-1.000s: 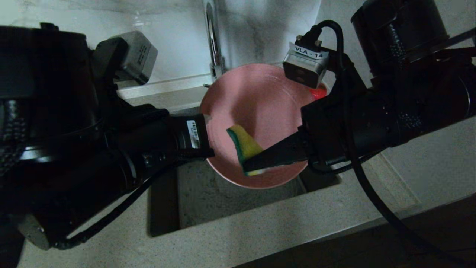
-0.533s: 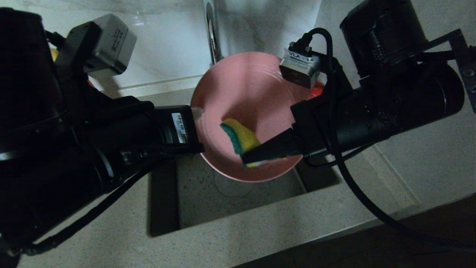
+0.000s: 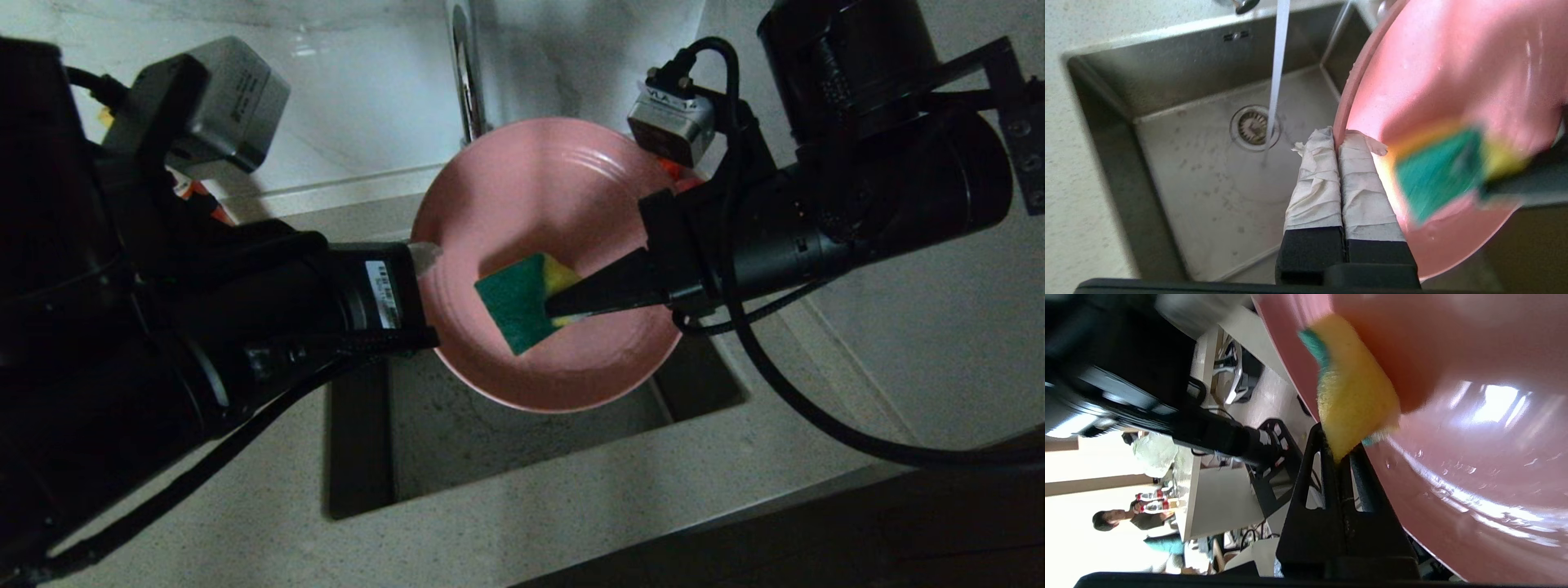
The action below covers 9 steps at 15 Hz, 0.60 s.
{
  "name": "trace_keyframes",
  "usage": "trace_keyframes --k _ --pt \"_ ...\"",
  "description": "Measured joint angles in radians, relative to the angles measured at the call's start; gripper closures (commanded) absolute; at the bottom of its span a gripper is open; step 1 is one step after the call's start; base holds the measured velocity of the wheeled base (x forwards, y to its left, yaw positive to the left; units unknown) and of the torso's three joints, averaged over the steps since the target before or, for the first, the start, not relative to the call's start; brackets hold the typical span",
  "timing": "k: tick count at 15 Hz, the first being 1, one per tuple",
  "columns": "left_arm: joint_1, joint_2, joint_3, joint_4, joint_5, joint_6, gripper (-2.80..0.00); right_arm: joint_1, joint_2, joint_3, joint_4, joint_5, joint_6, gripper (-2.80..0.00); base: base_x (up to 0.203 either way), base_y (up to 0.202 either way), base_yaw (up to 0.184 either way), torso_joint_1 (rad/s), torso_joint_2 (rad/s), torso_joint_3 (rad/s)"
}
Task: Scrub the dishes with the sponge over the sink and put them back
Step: Wipe the plate
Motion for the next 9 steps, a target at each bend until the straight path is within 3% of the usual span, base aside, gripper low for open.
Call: trace_keyframes --k 9 --pt "-0.020 -0.051 0.070 -0.001 -0.014 0.024 0.00 -0.060 -0.006 -0.022 0.000 -0.012 0.001 0.00 0.000 0.000 0.000 0.000 0.00 0.000"
